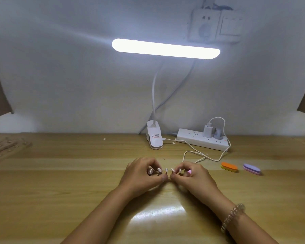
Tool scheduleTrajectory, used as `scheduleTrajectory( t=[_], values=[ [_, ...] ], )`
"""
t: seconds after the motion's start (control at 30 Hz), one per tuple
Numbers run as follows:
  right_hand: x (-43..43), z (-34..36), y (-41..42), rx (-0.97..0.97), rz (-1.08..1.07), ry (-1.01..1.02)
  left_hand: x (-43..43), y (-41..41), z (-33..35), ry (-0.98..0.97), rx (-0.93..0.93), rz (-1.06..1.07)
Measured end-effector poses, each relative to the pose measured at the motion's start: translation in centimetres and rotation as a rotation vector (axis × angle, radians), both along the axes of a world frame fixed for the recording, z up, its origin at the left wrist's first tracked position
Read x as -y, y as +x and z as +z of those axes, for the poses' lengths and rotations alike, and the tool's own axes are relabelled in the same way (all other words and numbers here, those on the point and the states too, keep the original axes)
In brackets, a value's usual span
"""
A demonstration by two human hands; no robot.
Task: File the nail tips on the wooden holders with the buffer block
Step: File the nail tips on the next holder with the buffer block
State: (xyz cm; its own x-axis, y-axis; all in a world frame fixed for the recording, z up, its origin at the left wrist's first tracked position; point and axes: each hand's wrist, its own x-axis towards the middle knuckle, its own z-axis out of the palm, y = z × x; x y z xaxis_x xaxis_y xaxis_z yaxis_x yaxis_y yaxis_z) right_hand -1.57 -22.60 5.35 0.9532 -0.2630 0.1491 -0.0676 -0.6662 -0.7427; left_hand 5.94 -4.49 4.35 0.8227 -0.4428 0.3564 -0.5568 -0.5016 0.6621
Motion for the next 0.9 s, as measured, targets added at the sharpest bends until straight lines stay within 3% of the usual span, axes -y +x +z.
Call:
scheduleTrajectory(
  t=[0.13,0.27,0.5,0.9],
  values=[
    [0.3,0.1,-0.5,0.005,0.036,0.013,-0.5,-0.1,0.1,0.077,0.028,0.088],
    [0.8,0.3,-1.0,0.015,0.037,-0.022,-1.7,0.1,0.4,0.093,-0.09,0.011],
    [0.9,0.6,-1.3,0.045,0.029,-0.024,-2.0,-0.5,0.3,0.089,-0.058,-0.009],
    [0.2,0.3,-1.4,0.138,0.04,-0.233,-2.0,-0.4,0.1,0.048,-0.062,-0.025]
  ],
)
